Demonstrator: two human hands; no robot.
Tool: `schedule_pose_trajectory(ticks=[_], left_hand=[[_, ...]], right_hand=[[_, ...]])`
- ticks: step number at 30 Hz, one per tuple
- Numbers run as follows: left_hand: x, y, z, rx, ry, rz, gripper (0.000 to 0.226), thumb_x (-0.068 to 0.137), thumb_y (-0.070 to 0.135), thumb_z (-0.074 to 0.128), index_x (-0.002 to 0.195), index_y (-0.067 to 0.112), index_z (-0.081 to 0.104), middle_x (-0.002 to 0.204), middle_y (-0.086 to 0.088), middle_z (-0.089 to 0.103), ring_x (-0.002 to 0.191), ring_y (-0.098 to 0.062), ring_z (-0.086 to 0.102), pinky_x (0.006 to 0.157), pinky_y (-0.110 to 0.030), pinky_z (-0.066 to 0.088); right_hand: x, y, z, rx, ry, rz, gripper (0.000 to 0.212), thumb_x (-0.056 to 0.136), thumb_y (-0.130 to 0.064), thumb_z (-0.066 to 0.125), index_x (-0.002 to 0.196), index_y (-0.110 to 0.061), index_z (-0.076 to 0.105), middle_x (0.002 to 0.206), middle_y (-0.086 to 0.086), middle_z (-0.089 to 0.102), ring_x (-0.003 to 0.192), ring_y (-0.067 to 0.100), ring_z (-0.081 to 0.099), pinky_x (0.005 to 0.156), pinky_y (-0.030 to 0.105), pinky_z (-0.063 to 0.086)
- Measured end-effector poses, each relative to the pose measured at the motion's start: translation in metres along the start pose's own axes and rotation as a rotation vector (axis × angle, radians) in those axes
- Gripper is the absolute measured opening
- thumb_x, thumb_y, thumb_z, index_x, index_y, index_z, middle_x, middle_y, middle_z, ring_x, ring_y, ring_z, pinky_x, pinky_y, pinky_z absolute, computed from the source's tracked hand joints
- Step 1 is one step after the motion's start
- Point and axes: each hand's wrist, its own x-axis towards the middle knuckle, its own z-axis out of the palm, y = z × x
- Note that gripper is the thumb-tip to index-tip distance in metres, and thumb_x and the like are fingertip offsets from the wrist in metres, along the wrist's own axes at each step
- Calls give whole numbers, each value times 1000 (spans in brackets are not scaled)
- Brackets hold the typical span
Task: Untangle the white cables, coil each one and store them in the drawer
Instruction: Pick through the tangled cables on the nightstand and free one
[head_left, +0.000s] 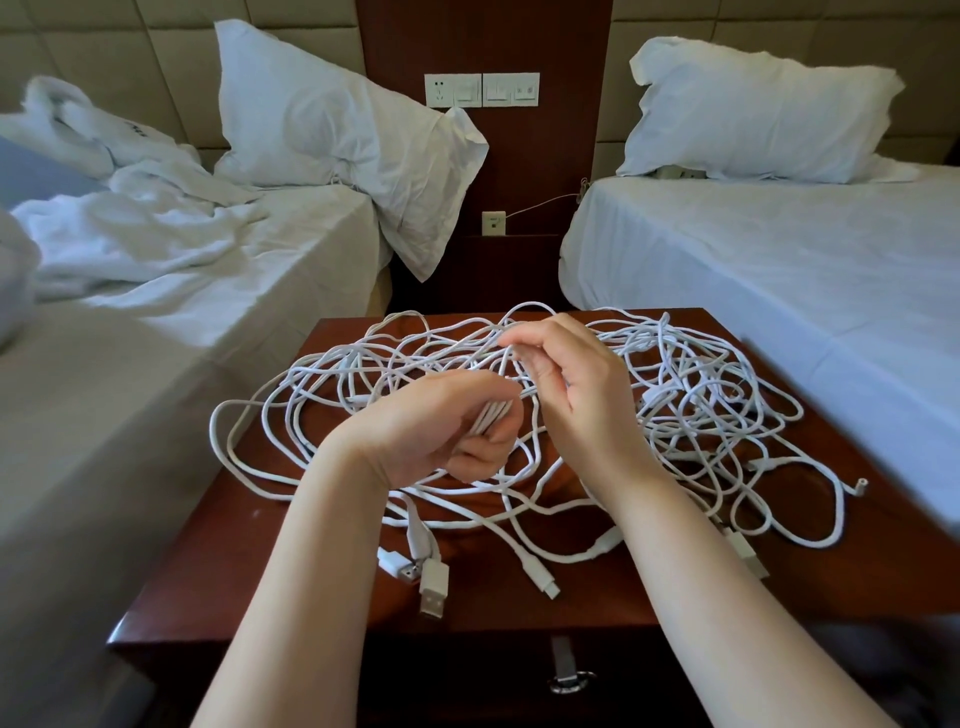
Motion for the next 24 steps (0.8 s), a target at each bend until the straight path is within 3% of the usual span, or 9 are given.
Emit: schedule_pose_trajectory(ticks=[5, 8, 11, 14, 16, 18, 19, 21, 24], left_hand=[[1, 0, -2, -99, -28, 130, 33, 88, 23, 39, 57, 12, 44, 49, 2, 32, 43, -12, 28, 44, -21, 23], [1, 0, -3, -213, -78, 234, 34, 90, 25, 36, 60, 13, 49, 52, 2, 35, 44, -10, 33, 45, -19, 29], [2, 5, -2, -406, -95, 349, 36, 91, 23, 34, 62, 13, 53, 54, 2, 39, 45, -9, 37, 47, -18, 36], [7, 8, -2, -528, 87, 441, 36, 93, 24, 36, 65, 12, 56, 56, 0, 44, 49, -12, 42, 49, -19, 40], [11, 7, -2, -517, 271, 482, 35, 97, 24, 38, 69, 9, 54, 58, -2, 47, 52, -14, 46, 51, -21, 42], [13, 4, -6, -526, 422, 500, 34, 101, 20, 35, 73, 8, 51, 60, -2, 51, 55, -14, 50, 54, -21, 45], [13, 3, -7, -529, 483, 506, 34, 102, 19, 34, 75, 8, 51, 61, -2, 54, 57, -13, 52, 56, -21, 47], [14, 3, -8, -562, 590, 540, 34, 103, 17, 34, 76, 8, 52, 63, -1, 57, 62, -12, 56, 62, -22, 51], [16, 1, -14, -596, 808, 602, 36, 104, 16, 36, 73, 9, 54, 60, 3, 60, 61, -9, 58, 69, -25, 51]], right_hand=[[0, 1, -1, 29, -105, 58, 22, 98, -10, 45, 102, -10, 67, 96, -5, 65, 91, 6, 59, 79, 19, 46], [-1, 4, 2, 30, -237, 3, 31, 89, 5, 47, 94, -24, 58, 83, -23, 56, 80, 1, 55, 71, 19, 43], [-3, 3, 6, -111, -372, 86, 28, 88, 7, 47, 75, -18, 49, 68, -13, 45, 61, 7, 44, 60, 33, 42], [-4, -1, 9, -143, -537, 214, 42, 96, -14, 52, 60, -32, 43, 63, -13, 39, 58, 3, 40, 62, 27, 32], [-6, 1, 10, -147, -547, 186, 23, 97, -24, 52, 80, -33, 66, 68, -18, 44, 64, -3, 45, 64, 23, 34], [-6, 3, 9, -196, -604, 205, 22, 97, -30, 52, 111, -34, 69, 73, -19, 49, 70, -5, 48, 68, 20, 39], [-7, 3, 8, -223, -622, 211, 24, 96, -31, 53, 115, -35, 67, 74, -17, 51, 70, -3, 49, 69, 20, 41], [-7, 2, 6, -244, -579, 168, 23, 95, -31, 56, 113, -34, 69, 73, -11, 56, 67, 4, 52, 66, 25, 46], [-7, 2, 5, -259, -461, 133, 19, 94, -33, 60, 102, -24, 74, 72, -15, 52, 65, 7, 50, 64, 27, 45]])
